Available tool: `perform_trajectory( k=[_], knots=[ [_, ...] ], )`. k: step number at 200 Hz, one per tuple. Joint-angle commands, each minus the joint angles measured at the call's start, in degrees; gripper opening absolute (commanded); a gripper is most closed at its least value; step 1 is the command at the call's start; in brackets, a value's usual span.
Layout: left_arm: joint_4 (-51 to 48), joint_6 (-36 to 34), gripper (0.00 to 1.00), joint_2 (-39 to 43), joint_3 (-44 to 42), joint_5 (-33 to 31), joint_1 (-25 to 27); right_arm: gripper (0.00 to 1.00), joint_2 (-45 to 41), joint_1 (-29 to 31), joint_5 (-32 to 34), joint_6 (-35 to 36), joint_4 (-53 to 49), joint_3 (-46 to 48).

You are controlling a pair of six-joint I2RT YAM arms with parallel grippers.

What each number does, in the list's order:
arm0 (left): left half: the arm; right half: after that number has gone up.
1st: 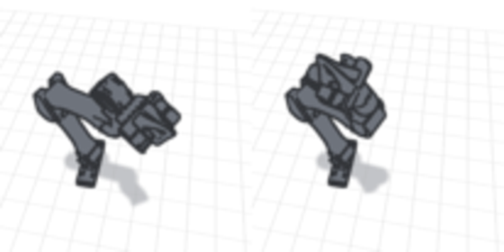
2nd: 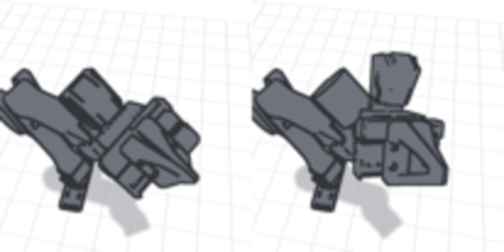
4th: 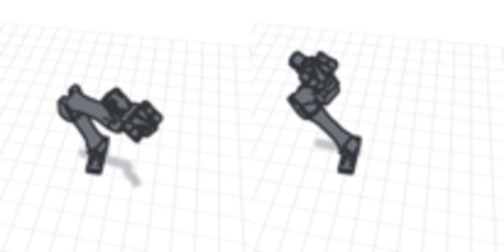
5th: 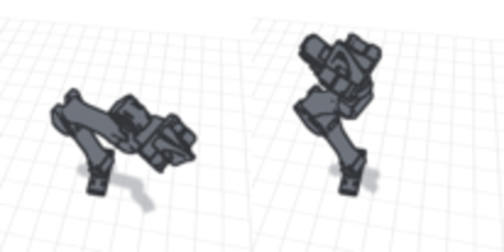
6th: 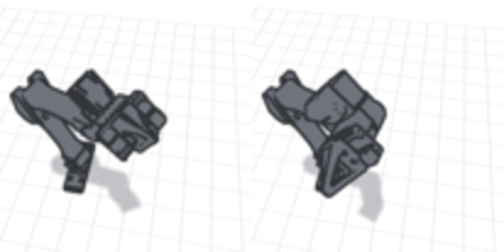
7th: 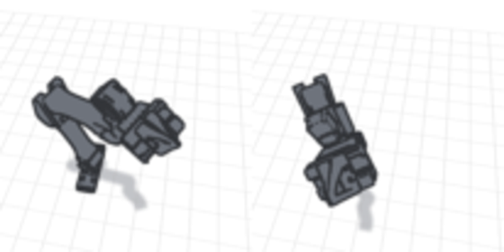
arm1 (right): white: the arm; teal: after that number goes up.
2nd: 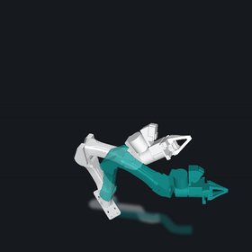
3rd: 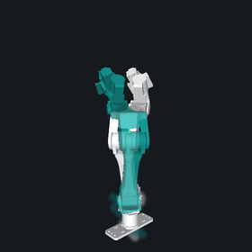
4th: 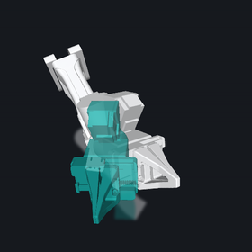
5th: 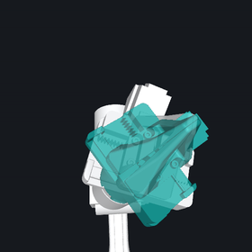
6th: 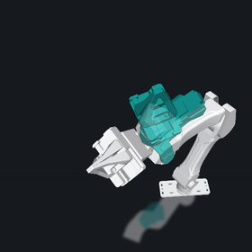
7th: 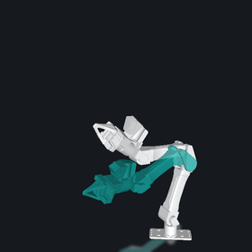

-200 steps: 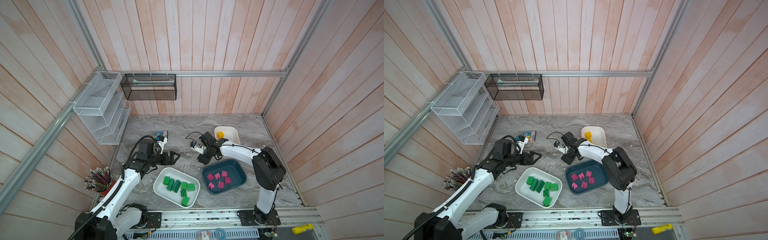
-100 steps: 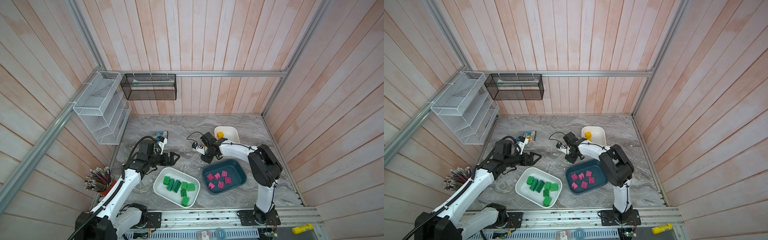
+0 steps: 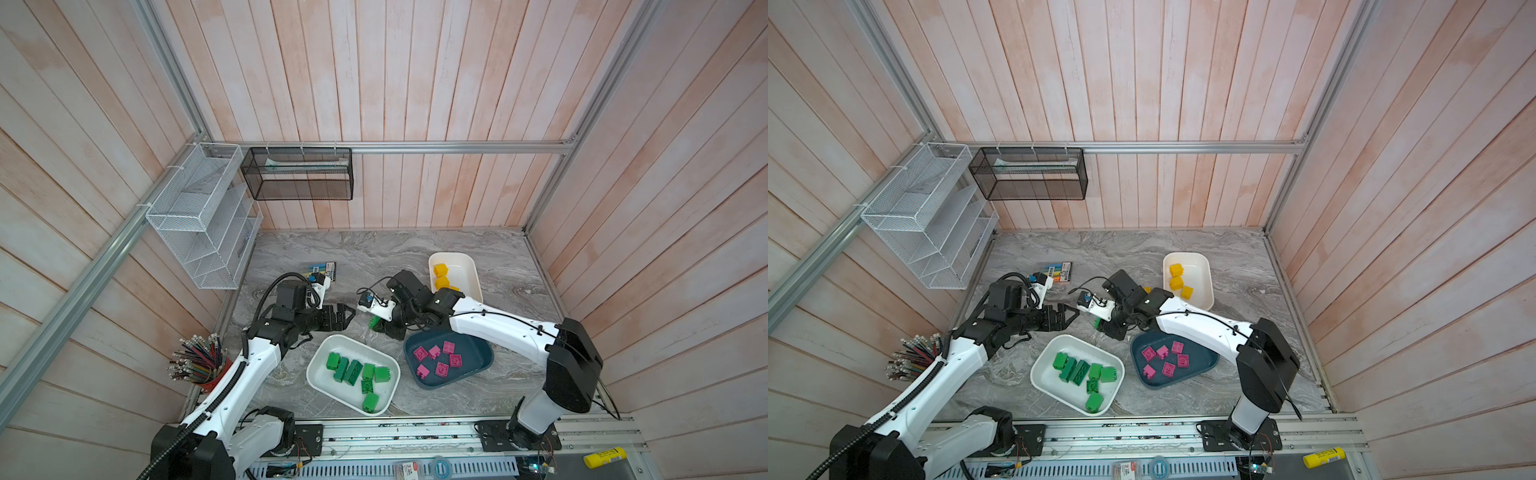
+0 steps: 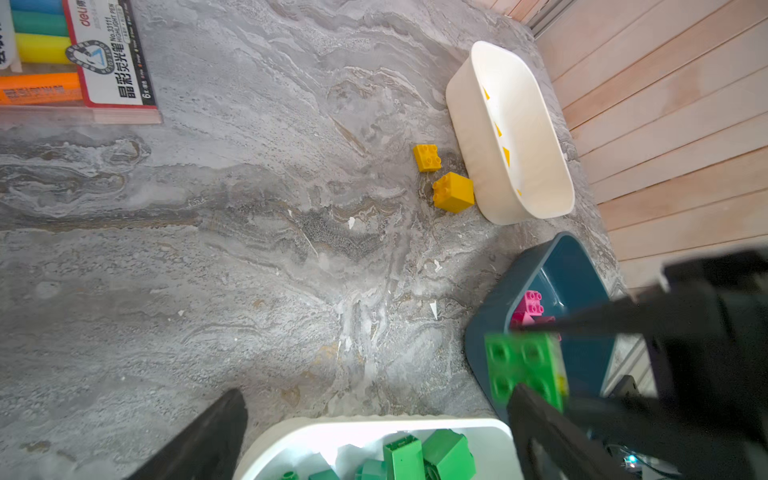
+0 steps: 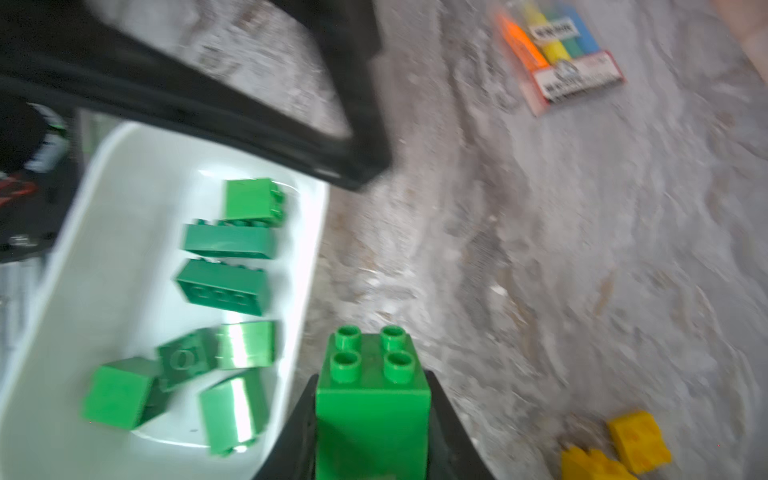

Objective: Sort the legos into containers by color
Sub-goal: 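Carry the green brick with the right gripper into the near white tray and release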

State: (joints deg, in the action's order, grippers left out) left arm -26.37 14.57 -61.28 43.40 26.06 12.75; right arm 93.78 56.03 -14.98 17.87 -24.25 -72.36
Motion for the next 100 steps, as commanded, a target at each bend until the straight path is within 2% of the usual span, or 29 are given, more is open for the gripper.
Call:
perform_trajectory(
  k=[1,34,85,100],
  knots=[
    [-0.6,-1.1,1.0,-0.1,2.2,-1.9,-0.5,0.21,-0.2,4.0,-6.0,-4.7,3.7,5.1],
    [-2.2,-2.0,1.0,-1.4,3.9,-4.4,-0.7,0.21,1.0,9.5,-9.0,-6.1,7.7,9.0],
    [-1.5,-1.1,1.0,-0.5,3.6,-4.1,-0.6,0.22,5.5,13.0,-12.9,-5.6,9.9,9.7],
    [-1.5,-1.1,1.0,-0.3,3.5,-3.8,-0.7,0.26,6.6,13.1,-13.0,-5.0,9.3,9.1]
  ],
)
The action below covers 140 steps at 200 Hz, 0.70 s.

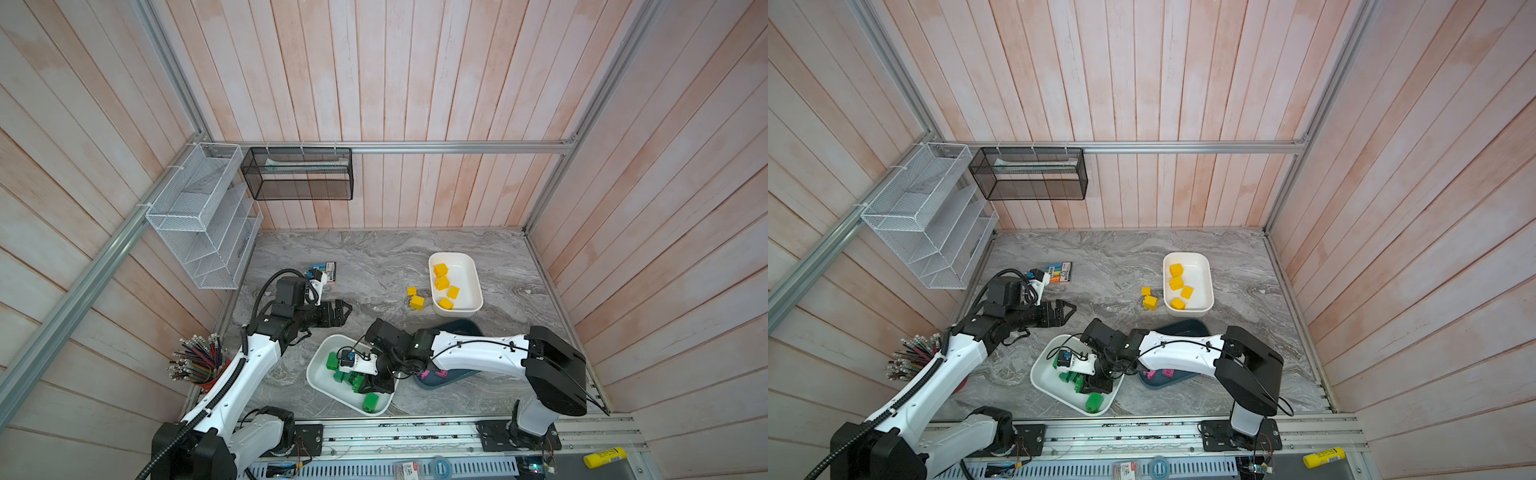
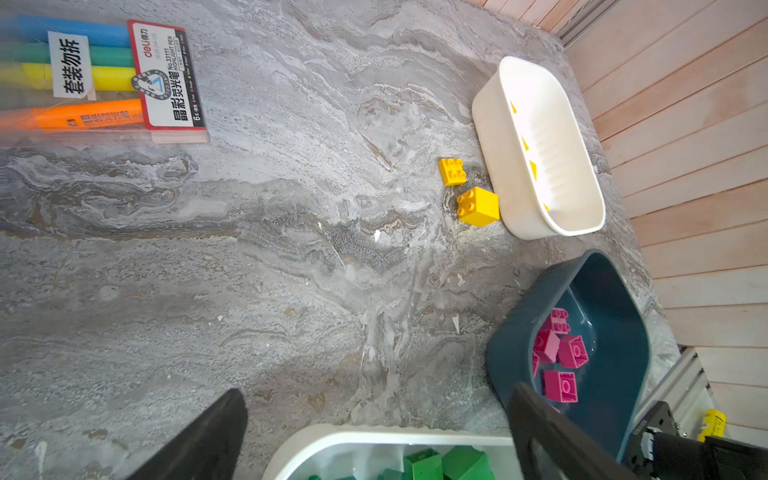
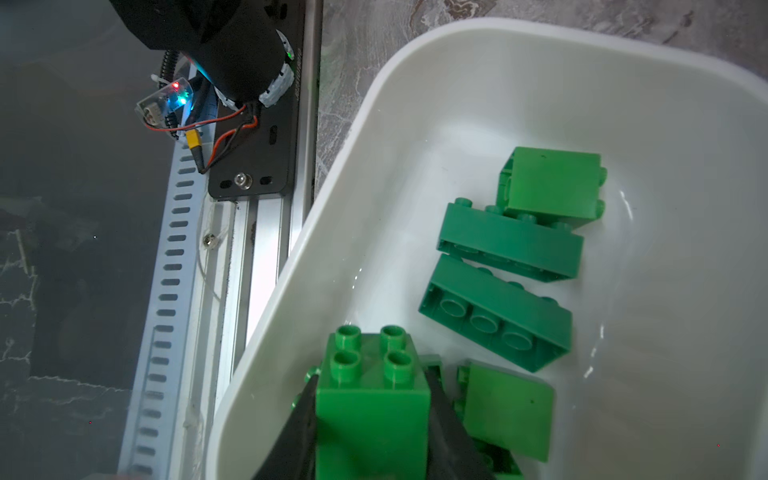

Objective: Sort the legos into containers by color
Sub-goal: 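Carry the green brick with the right gripper into the near white tray and release, then return the right gripper to the pile and grasp a yellow brick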

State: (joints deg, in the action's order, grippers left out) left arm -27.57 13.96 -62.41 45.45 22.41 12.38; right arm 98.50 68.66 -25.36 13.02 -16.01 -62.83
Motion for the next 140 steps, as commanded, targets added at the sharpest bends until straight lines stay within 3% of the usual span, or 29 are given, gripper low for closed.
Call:
perform_trajectory(
  k=[1,25,47,89,140],
  knots=[
    [-0.3,-0.5,1.0,0.8,1.4,-0.2,-0.3,0.27,1.9,0.4,-2.6,-0.1,1.0,-0.5],
    [-0.4,-0.6,1.0,0.8,1.2,0.1,-0.3,0.49,1.6,0.3,-0.7,0.9,0.0,-1.9],
    [-0.4,-0.5,1.0,0.8,1.2,0.3,-0.3,0.6,-1.4,-1.5,0.5,0.7,-0.9,-2.2],
    [0.6,-0.2,1.0,0.3,0.9,2.5,-0.3,0.68,-12.2,-10.8,2.6,-0.7,-2.1,1.8],
    [1.9,0.4,1.0,-0.1,0.7,4.4,-0.3,0.75,-16.8,-23.1,18.1,3.5,-8.1,2.1]
  ],
)
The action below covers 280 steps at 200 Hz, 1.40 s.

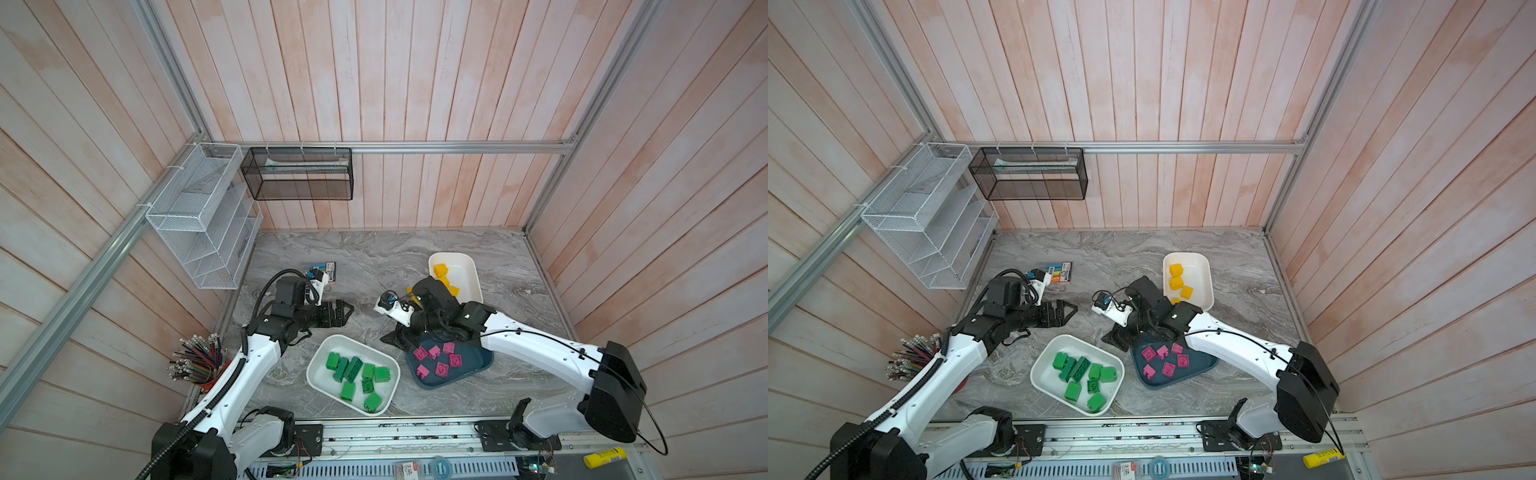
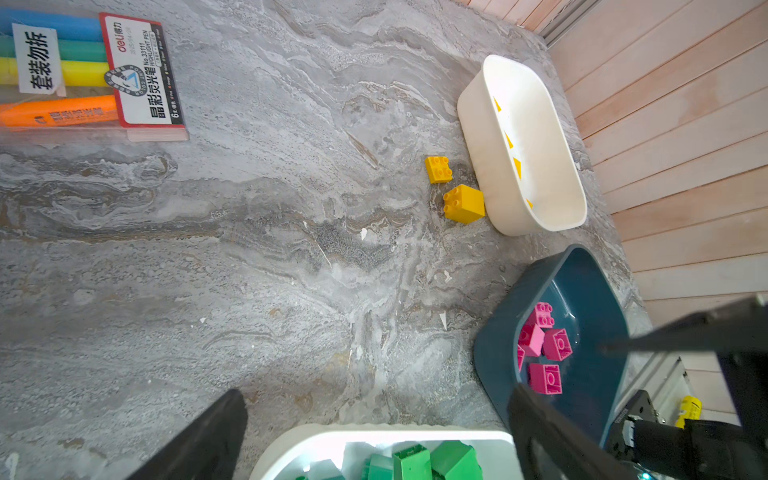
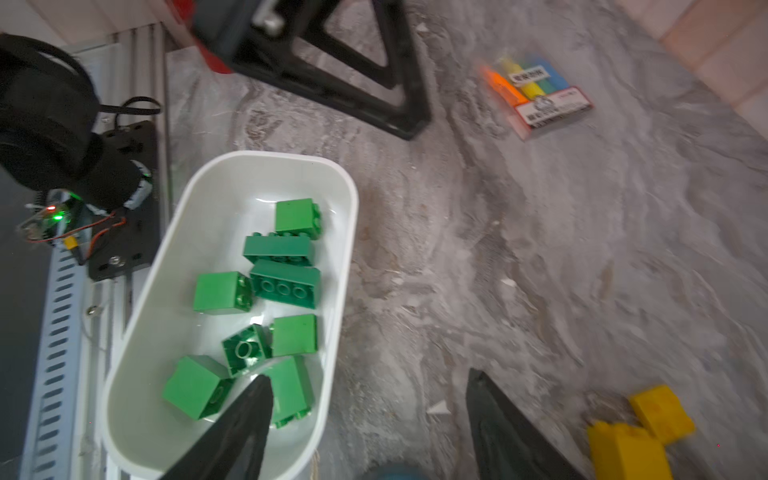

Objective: Sort the legos into containers by color
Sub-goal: 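Return the right gripper to the pile and grasp a yellow brick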

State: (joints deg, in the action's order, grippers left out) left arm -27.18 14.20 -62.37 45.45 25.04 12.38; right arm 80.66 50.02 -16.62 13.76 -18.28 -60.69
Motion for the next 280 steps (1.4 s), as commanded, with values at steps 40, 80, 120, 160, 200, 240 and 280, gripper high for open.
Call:
perform_trajectory(
  k=[40,80,120,160,200,240,280],
  knots=[
    [1.7,-0.1,1.0,-0.2,0.1,2.2,-0.3,0.75,7.6,-10.0,16.7,10.9,-8.2,-4.1],
    [1.2,-0.7,1.0,0.3,-0.6,1.3,-0.3,0.75,15.2,-12.9,16.6,14.5,-8.2,-8.8],
    [0.9,-1.2,1.0,0.1,-0.5,1.3,-0.3,0.72,23.9,-13.8,17.7,16.4,-12.4,-16.1],
    [0.6,-1.8,1.0,-0.1,-0.3,1.5,-0.3,0.69,31.4,-14.3,19.1,17.4,-17.1,-21.0],
    [0.7,-2.1,1.0,-0.1,-0.6,1.7,-0.3,0.65,35.9,-14.5,21.6,17.5,-19.2,-24.6],
    [0.6,-2.3,1.0,-0.5,-0.6,1.8,-0.3,0.58,38.5,-14.8,22.0,17.5,-20.4,-26.2],
    [0.6,-2.4,1.0,-0.8,-0.5,1.9,-0.3,0.33,39.8,-14.8,20.4,16.8,-22.4,-28.2]
  ],
)
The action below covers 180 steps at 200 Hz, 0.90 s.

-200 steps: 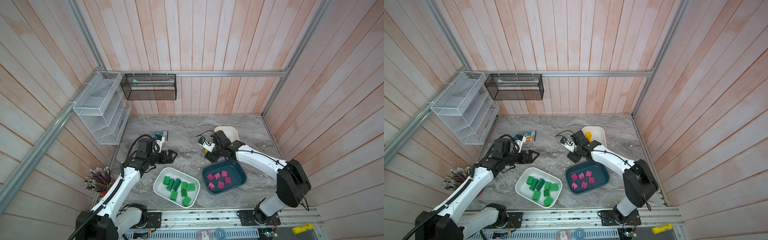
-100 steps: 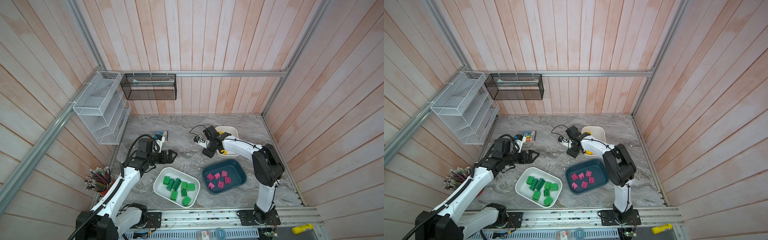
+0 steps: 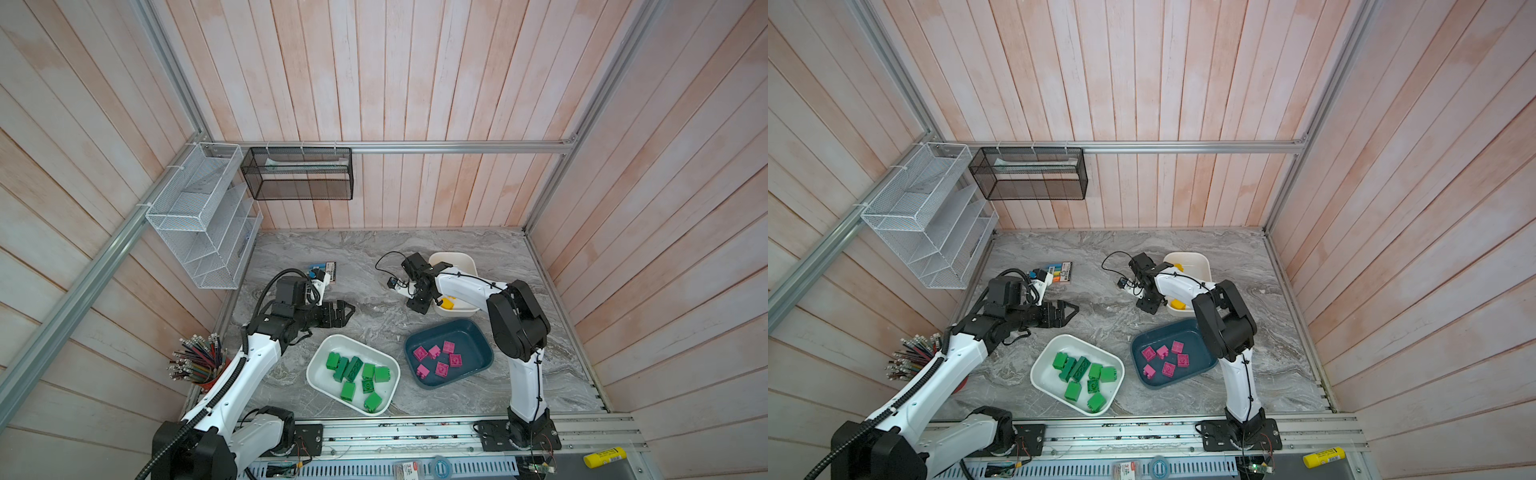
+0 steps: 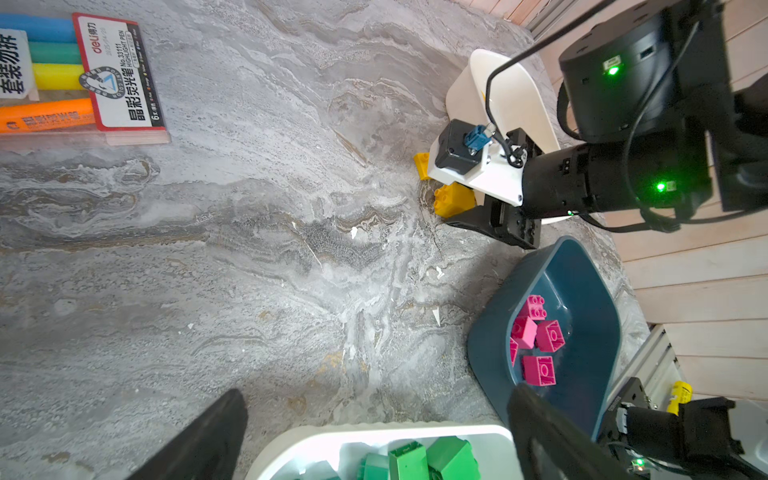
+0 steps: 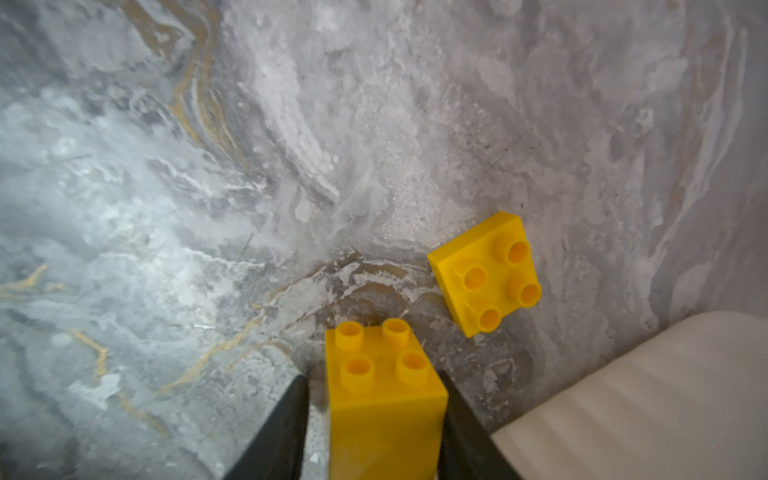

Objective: Sort the legos into containers by color
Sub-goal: 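Carry the yellow brick with the right gripper into the far white tray and release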

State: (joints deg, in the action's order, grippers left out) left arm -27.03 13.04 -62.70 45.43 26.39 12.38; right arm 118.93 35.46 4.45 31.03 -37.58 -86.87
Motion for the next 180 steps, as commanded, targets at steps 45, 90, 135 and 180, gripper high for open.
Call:
perform_trajectory(
  k=[45,90,135,180],
  knots=[
    [0.6,-1.1,1.0,-1.1,-0.2,1.2,-0.3,0.22,-3.2,0.3,-4.3,-1.3,-4.1,-3.9],
    [6.1,3.6,1.0,0.2,-0.4,10.0,-0.3,0.22,-17.3,-1.5,-5.2,-4.9,0.3,0.9],
    [8.6,4.9,1.0,-1.7,0.6,11.6,0.3,0.22,-19.8,-11.3,-2.2,-8.8,1.1,3.4],
    [11.4,6.6,1.0,-2.6,0.3,13.7,0.5,0.22,-14.2,-18.4,-1.2,-10.7,5.3,4.0]
  ],
)
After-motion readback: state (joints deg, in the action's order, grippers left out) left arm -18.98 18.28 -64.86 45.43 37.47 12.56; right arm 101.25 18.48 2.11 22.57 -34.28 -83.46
